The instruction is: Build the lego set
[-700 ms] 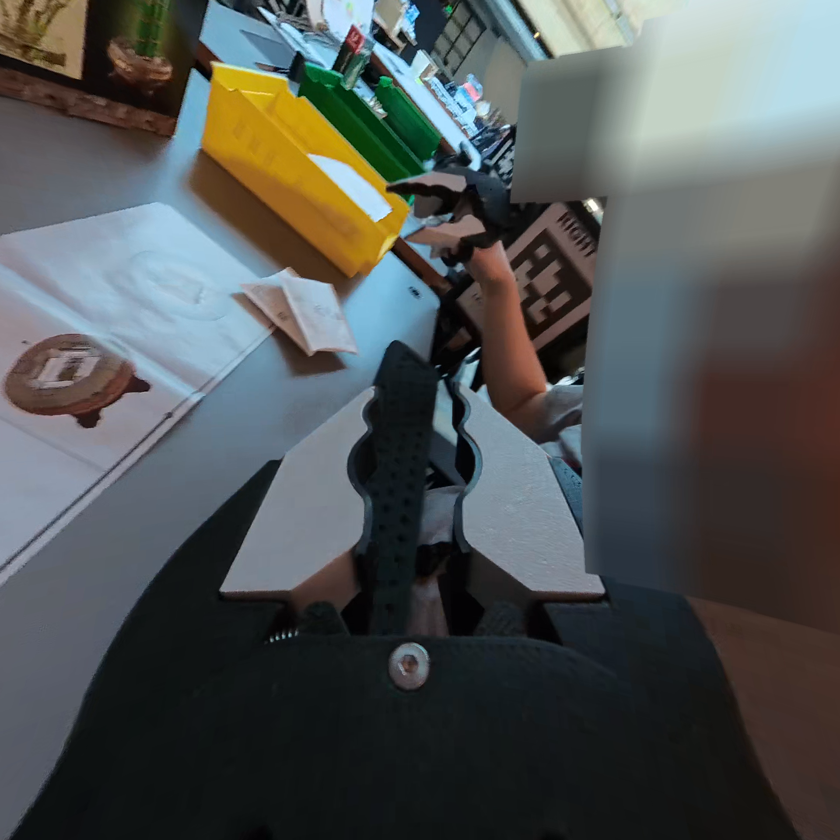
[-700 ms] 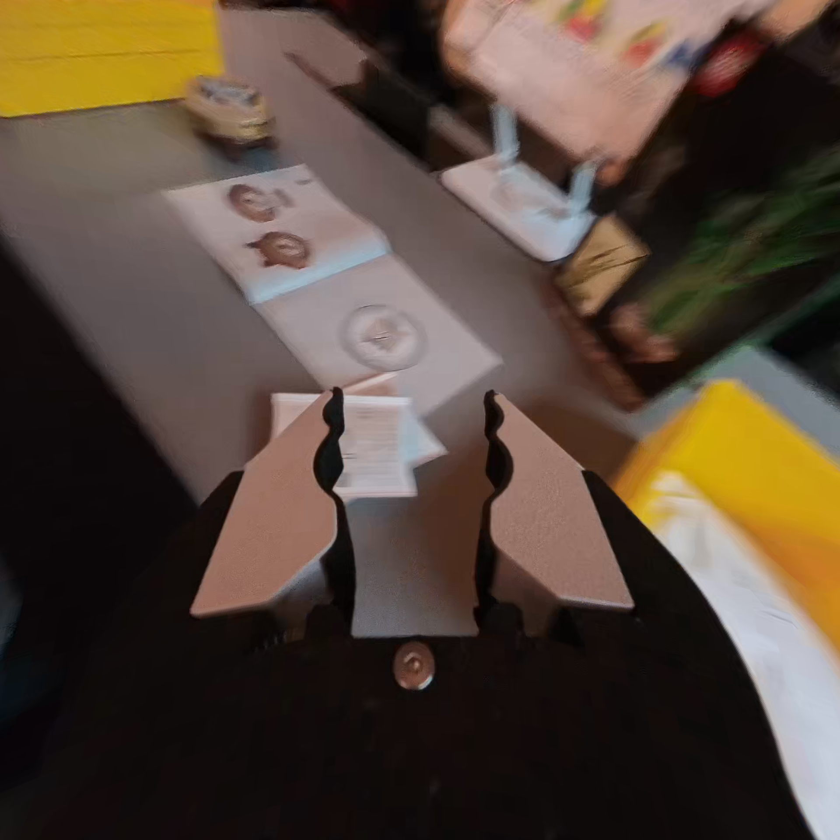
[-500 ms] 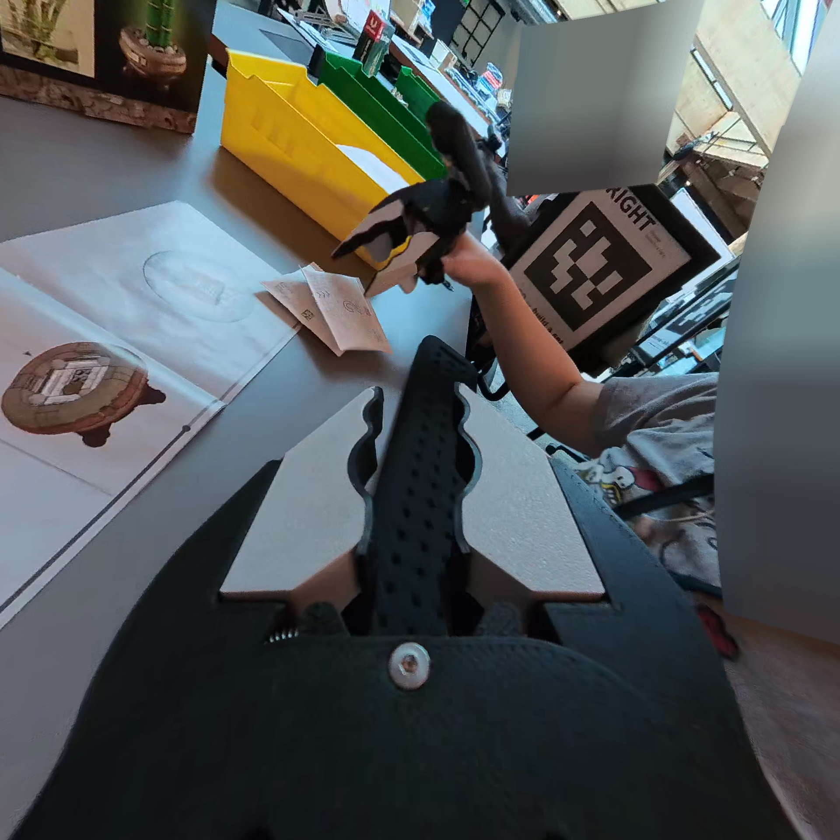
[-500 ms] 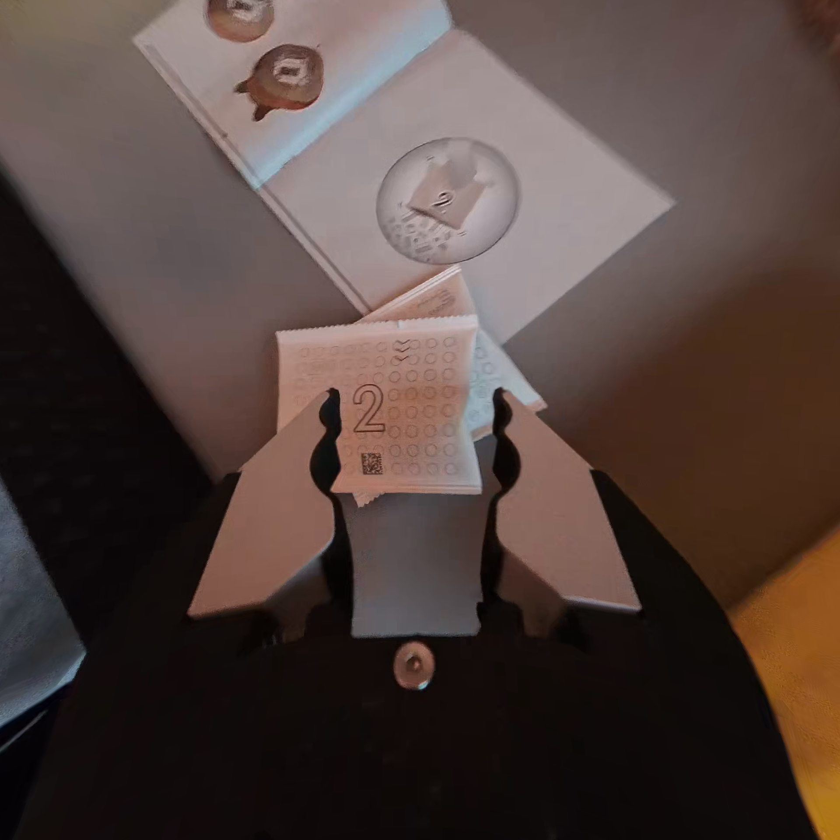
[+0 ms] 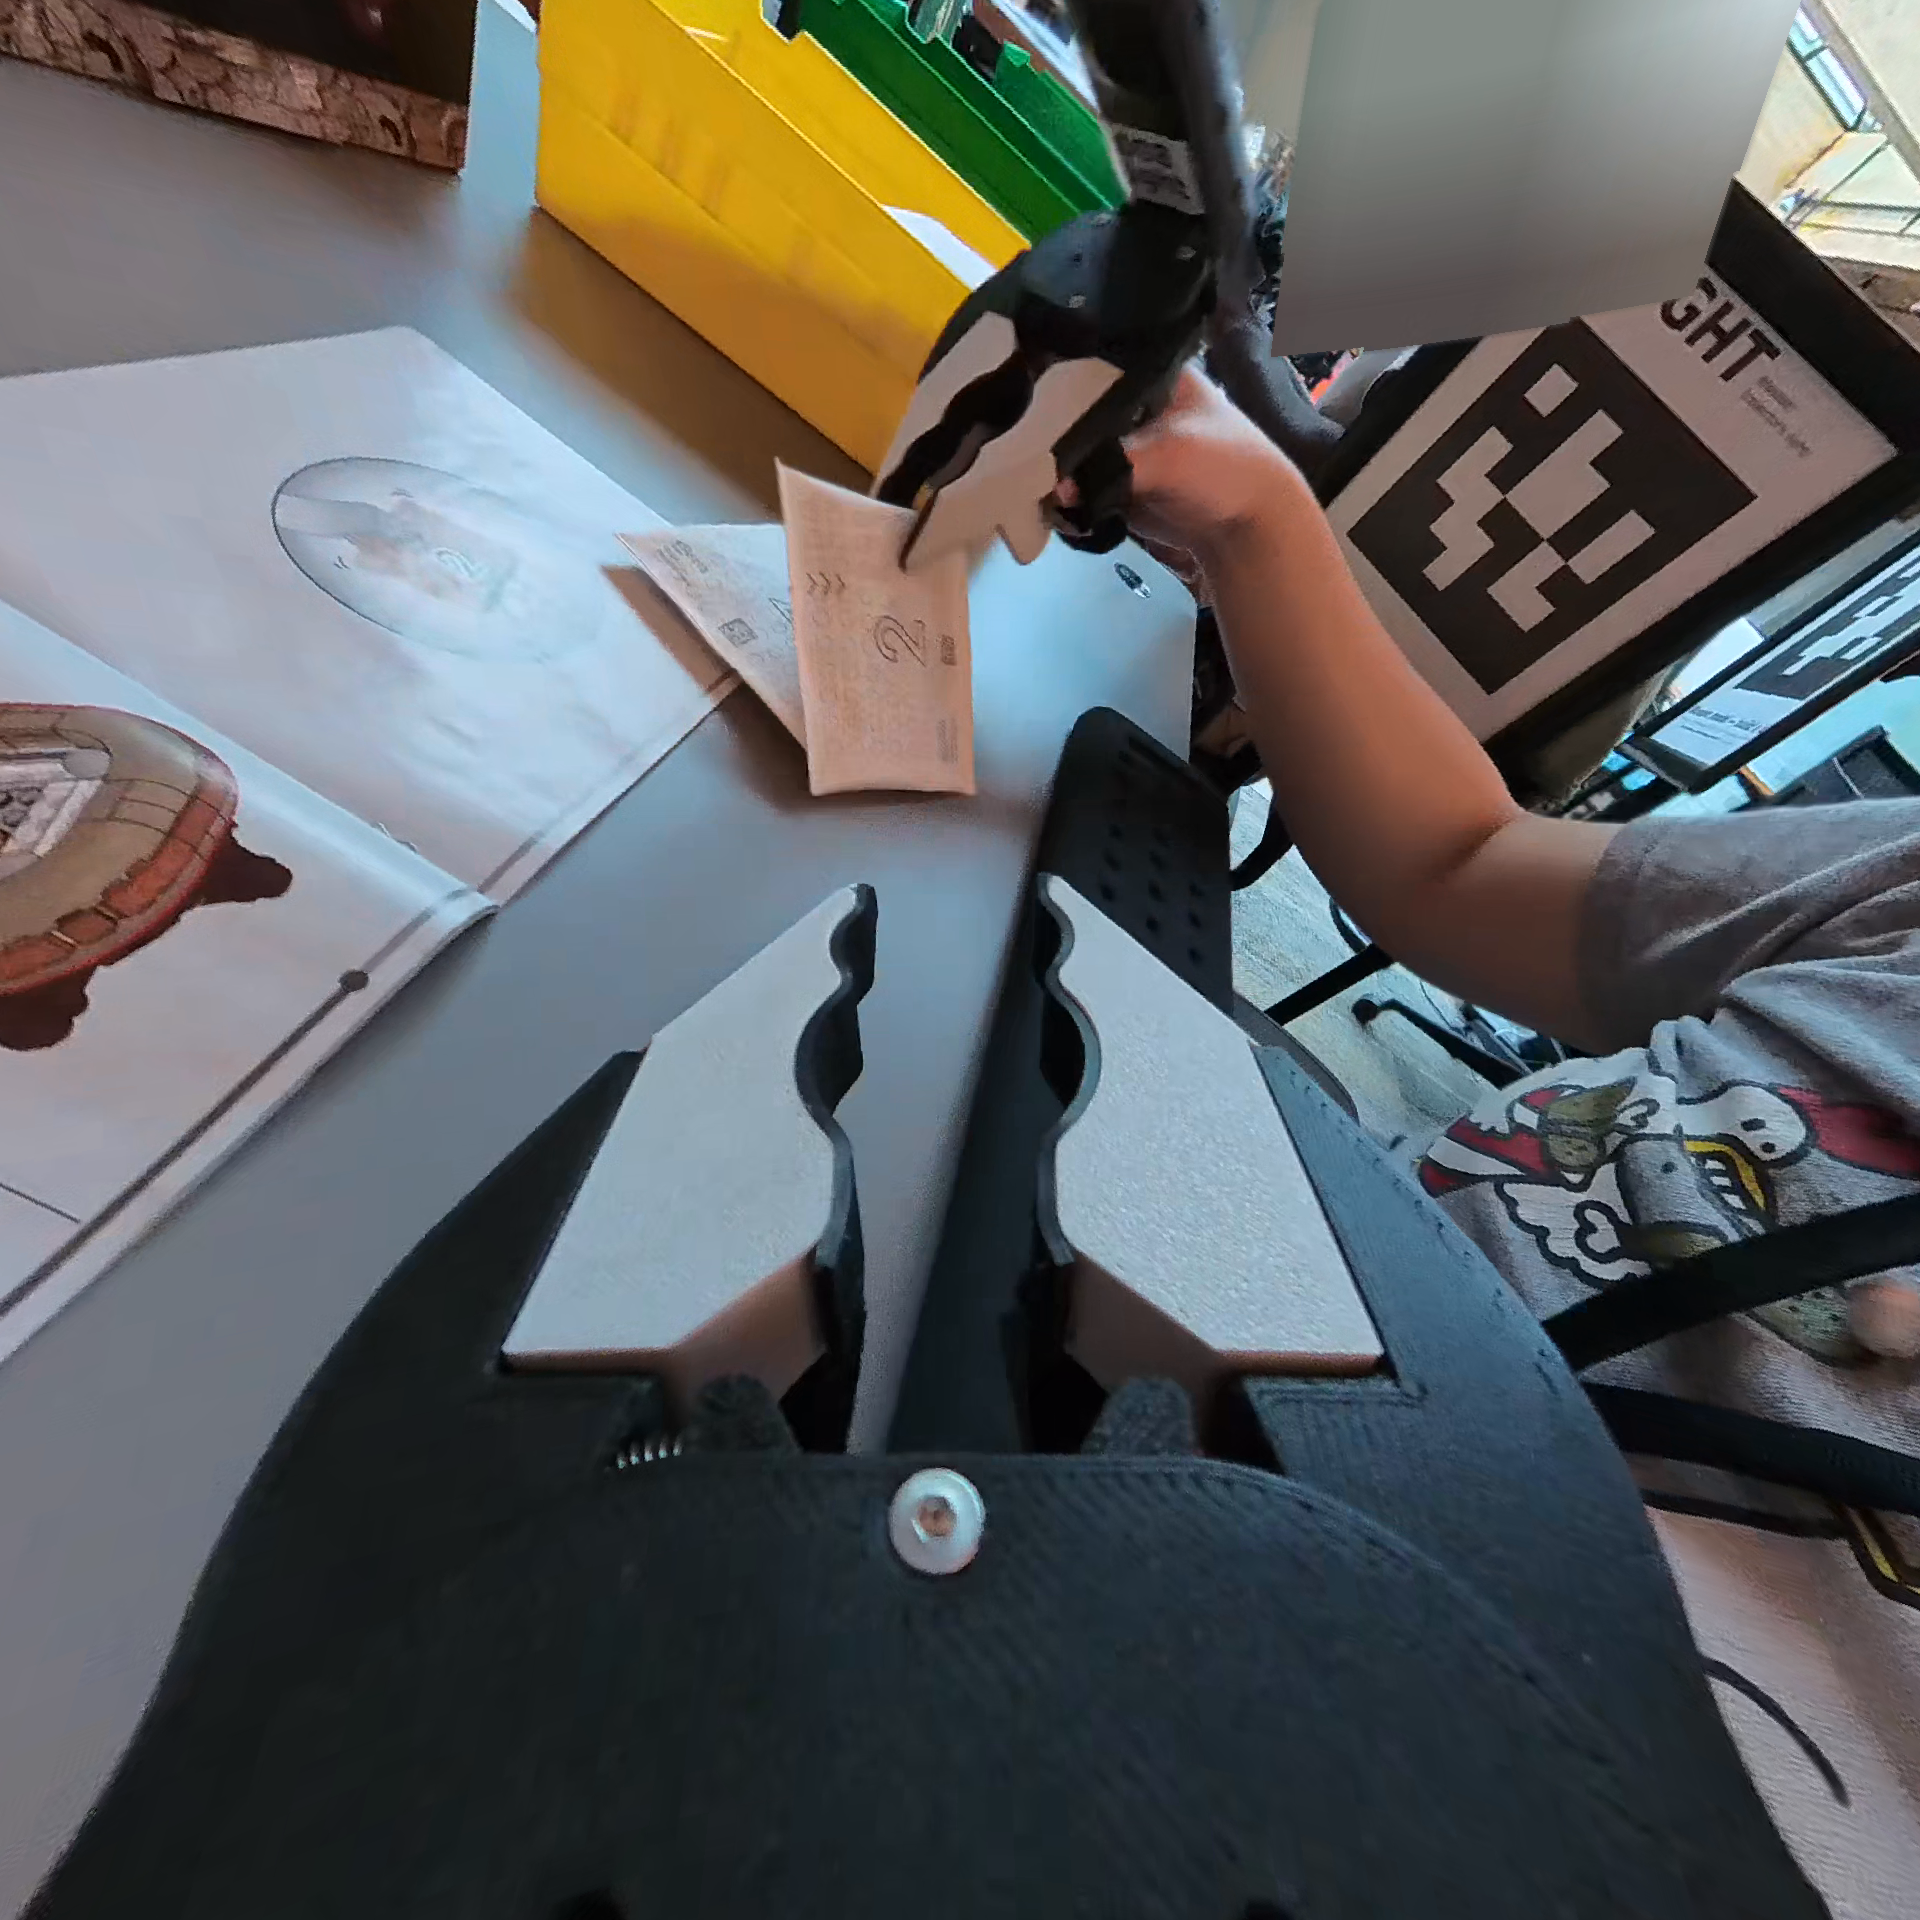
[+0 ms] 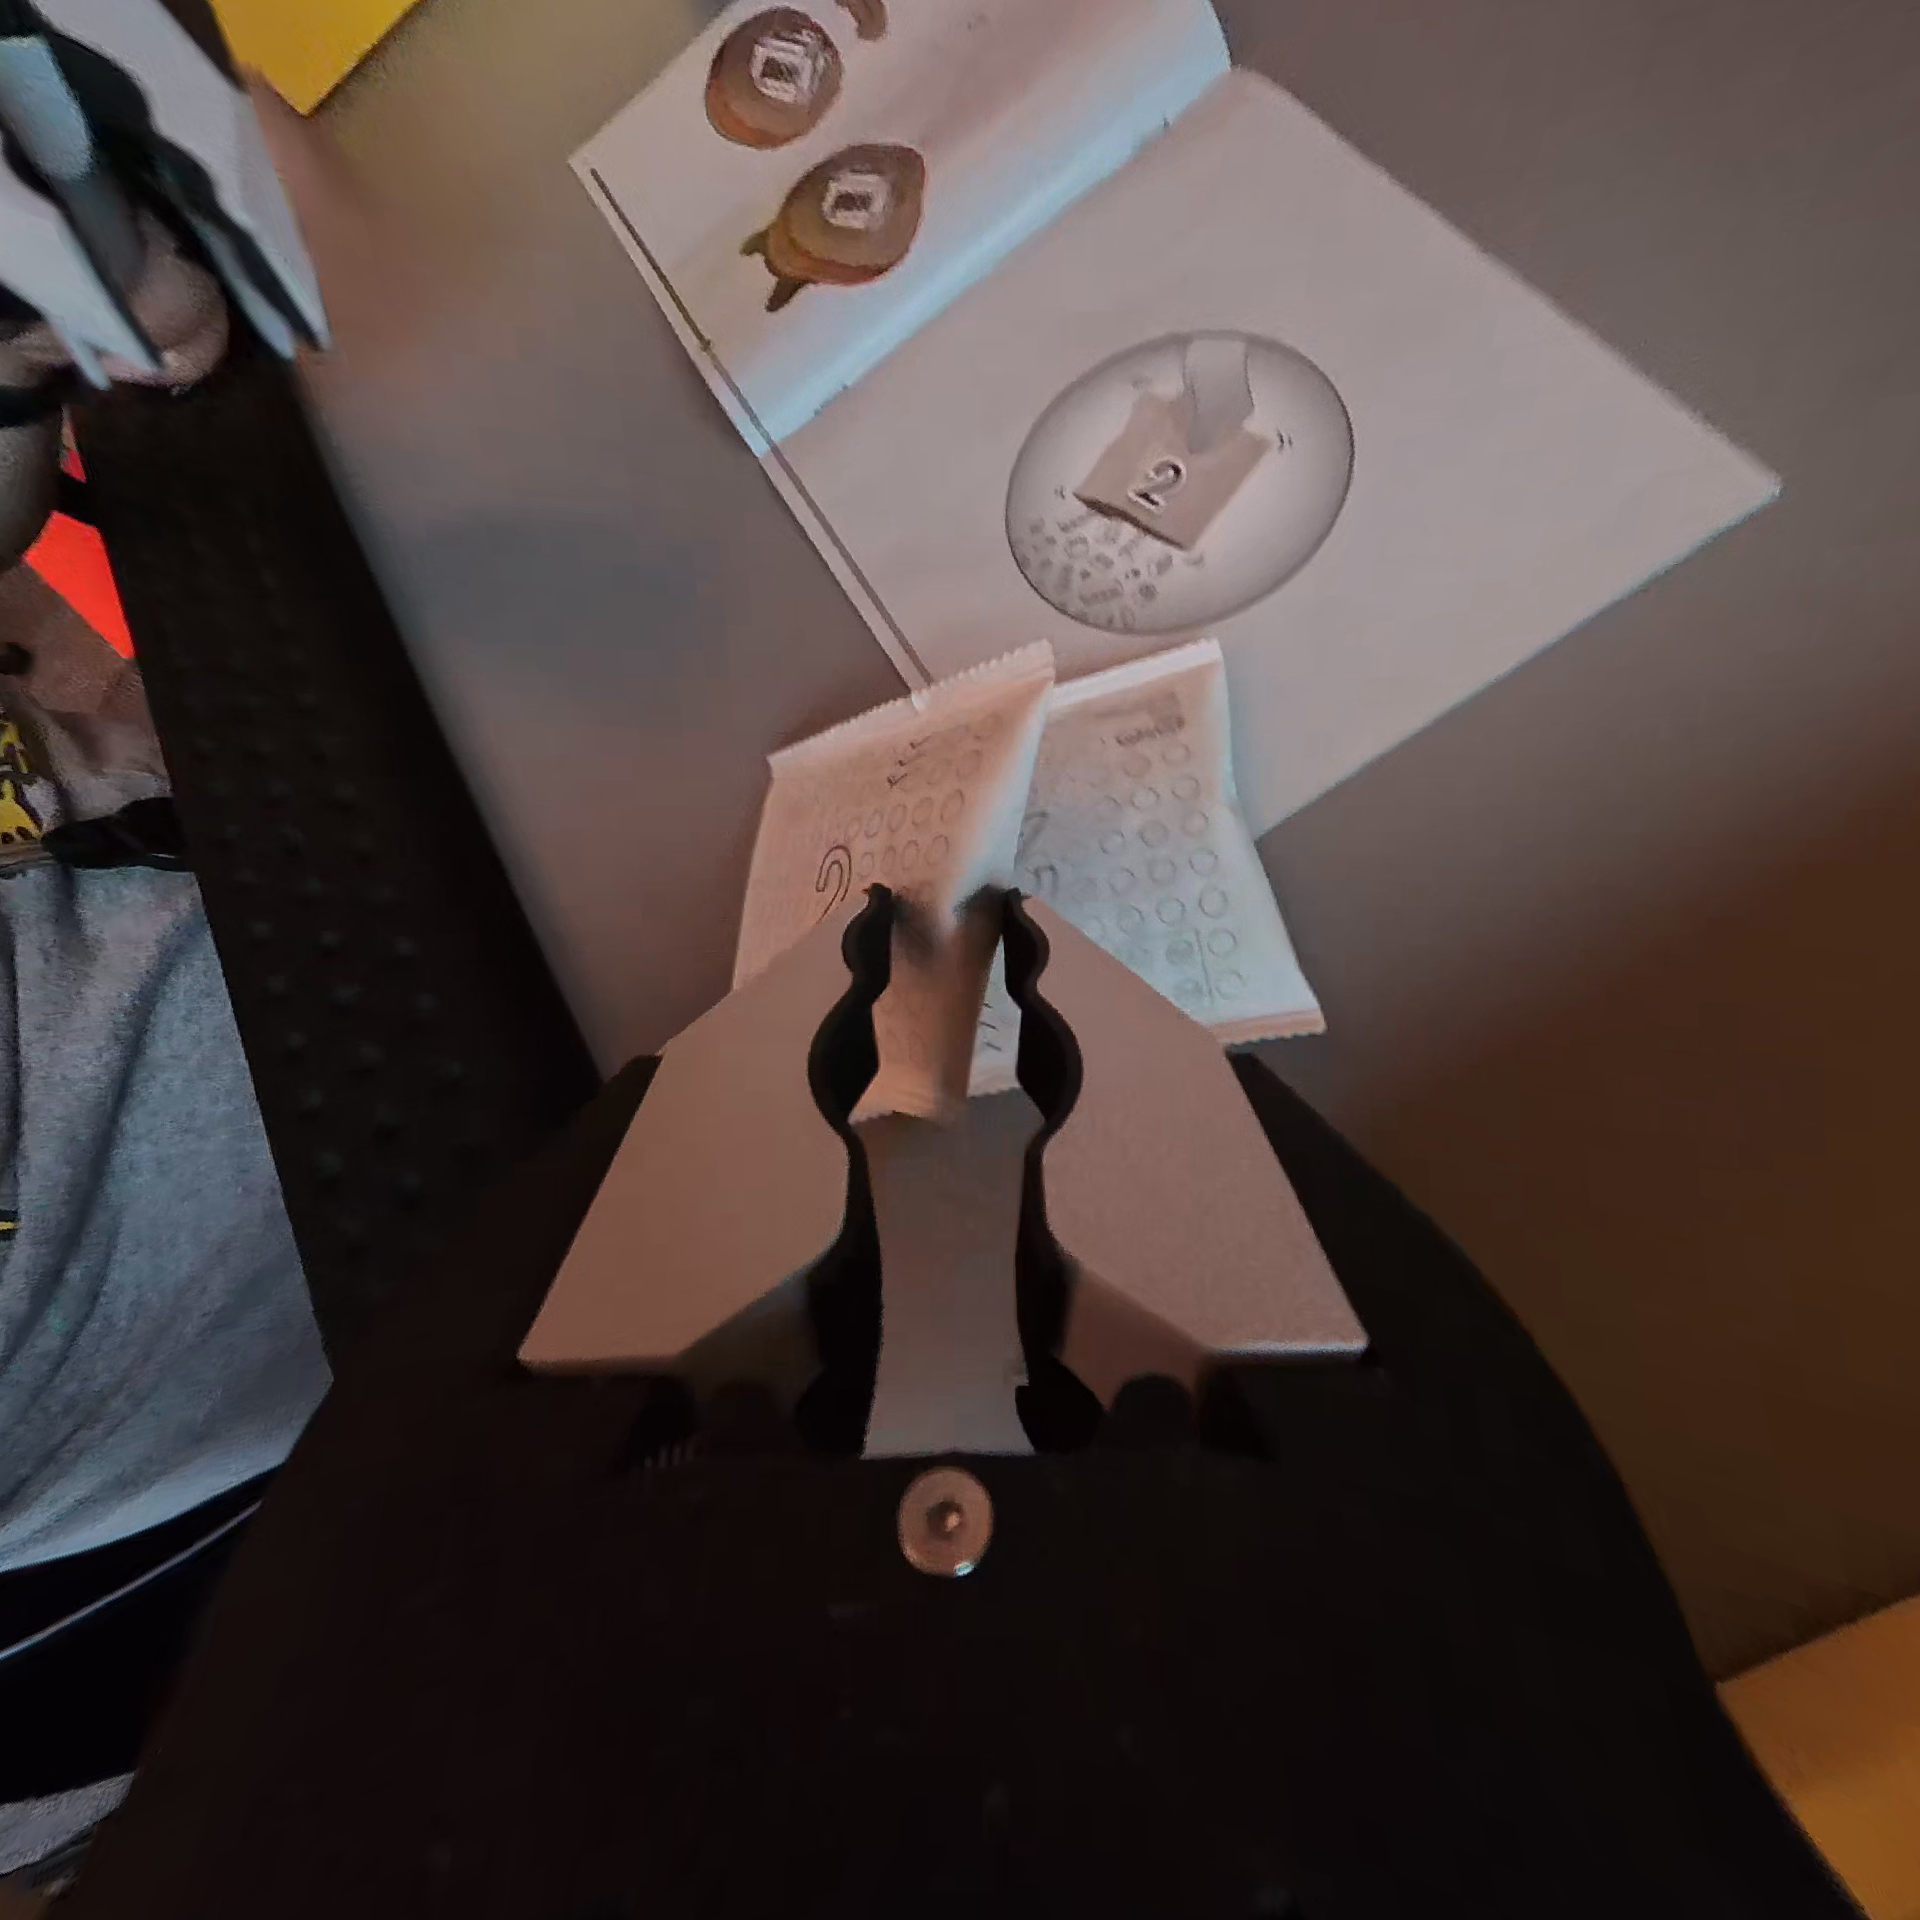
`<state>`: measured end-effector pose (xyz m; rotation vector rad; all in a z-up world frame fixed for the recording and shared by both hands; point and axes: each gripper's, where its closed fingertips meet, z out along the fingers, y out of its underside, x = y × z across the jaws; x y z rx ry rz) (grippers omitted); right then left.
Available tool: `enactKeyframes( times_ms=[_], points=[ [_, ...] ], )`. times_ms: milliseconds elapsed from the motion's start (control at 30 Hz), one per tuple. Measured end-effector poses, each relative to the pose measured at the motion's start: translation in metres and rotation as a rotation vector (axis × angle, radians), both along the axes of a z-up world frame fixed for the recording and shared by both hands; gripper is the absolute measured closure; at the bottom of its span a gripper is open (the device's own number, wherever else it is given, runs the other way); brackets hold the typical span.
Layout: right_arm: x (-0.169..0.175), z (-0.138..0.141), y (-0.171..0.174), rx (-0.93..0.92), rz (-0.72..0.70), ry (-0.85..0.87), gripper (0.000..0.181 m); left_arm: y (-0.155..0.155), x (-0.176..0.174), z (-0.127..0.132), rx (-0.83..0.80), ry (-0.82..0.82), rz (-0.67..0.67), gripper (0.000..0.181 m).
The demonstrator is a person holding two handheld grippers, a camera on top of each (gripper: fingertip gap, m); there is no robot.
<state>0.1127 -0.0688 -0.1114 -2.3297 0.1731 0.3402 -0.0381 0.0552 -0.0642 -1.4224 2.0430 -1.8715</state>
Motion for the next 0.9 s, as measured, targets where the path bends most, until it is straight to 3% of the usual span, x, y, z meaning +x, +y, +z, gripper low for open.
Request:
enactKeyframes(
  times_ms=[233, 400, 500, 600, 767, 833, 900],
  points=[
    [-0.047, 0.041, 0.03, 0.094, 0.118, -0.188, 0.167, -0.004, 0.035, 0.009, 0.009, -0.089, -0.023, 0.135],
    [-0.081, 0.056, 0.063, 0.159, 0.201, -0.199, 0.167, -0.02, 0.049, 0.004, -0.001, -0.103, -0.137, 0.129],
    [-0.086, 0.061, 0.081, 0.209, 0.197, -0.215, 0.166, -0.028, 0.036, 0.005, -0.097, -0.073, -0.226, 0.147],
    [-0.099, 0.074, 0.098, 0.316, 0.234, -0.167, 0.159, -0.014, 0.035, 0.0, -0.098, -0.083, -0.17, 0.177],
    [-0.103, 0.093, 0.113, 0.346, 0.288, -0.2, 0.136, 0.007, 0.023, 0.03, -0.079, -0.28, -0.138, 0.181],
    [-0.105, 0.101, 0.117, 0.318, 0.331, -0.247, 0.13, 0.011, 0.018, 0.04, -0.005, -0.366, -0.135, 0.181],
    [-0.108, 0.106, 0.121, 0.253, 0.381, -0.276, 0.13, 0.014, 0.016, 0.033, 0.133, -0.392, -0.141, 0.181]
  ],
)
